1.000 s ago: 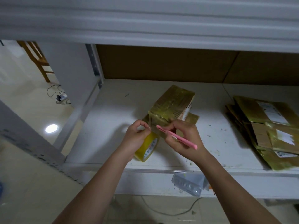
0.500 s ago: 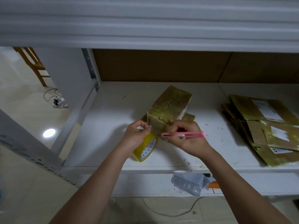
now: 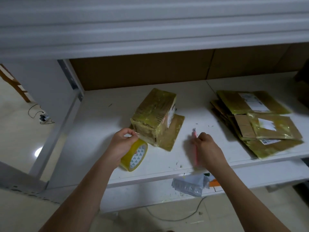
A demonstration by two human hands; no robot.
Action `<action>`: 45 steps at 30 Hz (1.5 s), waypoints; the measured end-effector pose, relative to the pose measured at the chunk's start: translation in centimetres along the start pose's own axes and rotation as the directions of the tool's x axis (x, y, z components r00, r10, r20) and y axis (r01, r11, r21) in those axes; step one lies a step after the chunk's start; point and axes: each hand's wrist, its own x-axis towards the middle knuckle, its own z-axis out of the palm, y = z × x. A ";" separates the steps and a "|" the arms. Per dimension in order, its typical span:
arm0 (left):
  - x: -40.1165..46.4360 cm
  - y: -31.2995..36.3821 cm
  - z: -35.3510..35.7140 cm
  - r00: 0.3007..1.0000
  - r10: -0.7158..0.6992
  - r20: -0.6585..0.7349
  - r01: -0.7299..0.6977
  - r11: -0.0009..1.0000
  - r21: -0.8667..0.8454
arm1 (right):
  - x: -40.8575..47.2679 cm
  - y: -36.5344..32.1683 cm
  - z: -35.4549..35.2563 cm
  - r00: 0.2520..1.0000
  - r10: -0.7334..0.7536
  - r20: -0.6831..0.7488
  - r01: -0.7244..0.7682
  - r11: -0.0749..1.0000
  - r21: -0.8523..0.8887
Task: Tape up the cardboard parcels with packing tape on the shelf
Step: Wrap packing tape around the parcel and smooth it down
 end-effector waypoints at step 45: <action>-2.6 -2.4 -5.4 0.959 0.095 0.268 -0.045 0.981 -0.187 | 6.5 -10.9 -2.4 0.803 -0.533 -0.265 0.578 0.806 0.131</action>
